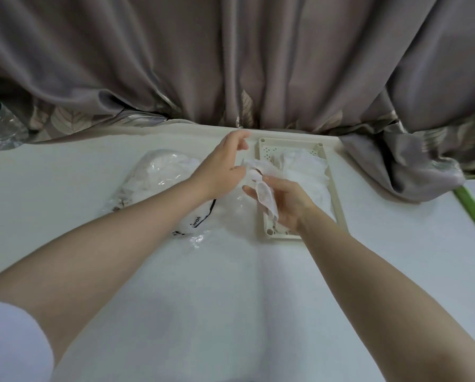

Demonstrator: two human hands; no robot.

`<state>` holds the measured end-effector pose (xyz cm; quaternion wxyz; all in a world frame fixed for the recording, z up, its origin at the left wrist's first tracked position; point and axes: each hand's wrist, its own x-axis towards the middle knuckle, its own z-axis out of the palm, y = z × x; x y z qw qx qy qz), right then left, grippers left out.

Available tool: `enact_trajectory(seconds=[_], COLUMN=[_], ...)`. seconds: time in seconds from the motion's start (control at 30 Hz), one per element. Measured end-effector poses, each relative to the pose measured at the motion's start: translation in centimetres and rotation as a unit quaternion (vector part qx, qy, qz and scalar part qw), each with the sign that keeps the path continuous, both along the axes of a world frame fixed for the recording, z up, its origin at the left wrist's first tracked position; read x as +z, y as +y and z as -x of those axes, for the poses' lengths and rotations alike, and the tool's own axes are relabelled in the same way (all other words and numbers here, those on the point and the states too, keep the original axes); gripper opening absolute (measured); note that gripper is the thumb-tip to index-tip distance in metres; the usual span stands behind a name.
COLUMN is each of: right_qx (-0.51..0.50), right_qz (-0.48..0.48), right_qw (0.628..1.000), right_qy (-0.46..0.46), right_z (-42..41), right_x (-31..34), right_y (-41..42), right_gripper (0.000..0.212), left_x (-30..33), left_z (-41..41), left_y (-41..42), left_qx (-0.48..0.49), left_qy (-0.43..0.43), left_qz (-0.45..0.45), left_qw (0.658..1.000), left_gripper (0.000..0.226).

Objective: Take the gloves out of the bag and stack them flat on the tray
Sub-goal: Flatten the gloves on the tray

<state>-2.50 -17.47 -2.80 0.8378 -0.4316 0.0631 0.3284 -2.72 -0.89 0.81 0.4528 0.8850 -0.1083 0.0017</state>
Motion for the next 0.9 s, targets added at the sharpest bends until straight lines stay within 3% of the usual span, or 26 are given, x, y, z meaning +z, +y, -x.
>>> enact_trajectory(seconds=[0.03,0.13,0.27,0.37,0.43,0.5,0.57,0.6,0.67,0.73,0.8,0.83,0.9], right_qx=[0.026,0.114,0.216,0.255,0.305,0.338,0.372,0.380,0.360,0.353,0.357,0.348,0.303], right_qz=[0.030,0.115,0.214,0.267,0.401,0.520,0.569,0.570,0.534,0.480,0.423,0.394,0.340], right_qw=[0.999,0.986,0.950,0.926,0.849,0.757,0.690,0.681,0.724,0.768,0.800,0.820,0.868], right_qy=[-0.022,-0.038,-0.065,-0.083,-0.160,-0.203,-0.247,-0.259,-0.248,-0.236,-0.231,-0.227,-0.196], right_z=[0.0,0.3,0.7,0.5,0.4,0.1,-0.5,-0.7,-1.0,-1.3,-1.6,-1.7,-2.1], right_x=[-0.2,-0.4,-0.5,-0.5,-0.2,0.0,0.0,-0.1,-0.1,-0.1,-0.2,-0.3,-0.3], right_y=[-0.7,-2.6,-5.2,-7.1,-8.0,-8.9,-10.2,-10.7,-11.3,-11.7,-11.7,-11.9,-12.4], right_gripper=[0.047,0.064,0.049,0.057,0.046,0.039,0.035,0.033,0.031,0.034,0.036,0.034,0.027], left_x=[0.0,-1.3,-2.8,-2.7,-2.6,-2.8,-3.3,-3.6,-3.7,-3.5,-3.6,-3.8,-4.1], left_z=[0.5,0.8,0.4,-0.1,-0.6,-0.9,-1.2,-1.2,-0.8,-0.4,-0.1,-0.1,-0.1], left_y=[-0.8,-2.9,-4.3,-5.2,-6.2,-7.1,-8.1,-8.5,-9.4,-11.0,-12.4,-13.0,-13.4], left_qx=[-0.057,-0.144,-0.142,-0.148,-0.154,-0.162,-0.155,-0.147,-0.145,-0.174,-0.175,-0.161,-0.136], left_qy=[0.005,0.061,0.129,0.144,0.151,0.169,0.179,0.183,0.221,0.269,0.274,0.264,0.246], left_qz=[0.012,-0.087,-0.125,-0.191,-0.233,-0.275,-0.297,-0.277,-0.173,-0.070,-0.055,-0.065,-0.106], left_qw=[0.998,0.984,0.973,0.960,0.948,0.933,0.925,0.932,0.949,0.945,0.944,0.949,0.954], left_gripper=[0.067,0.079,0.069,0.038,0.016,0.012,0.011,0.009,0.024,0.047,0.062,0.061,0.036])
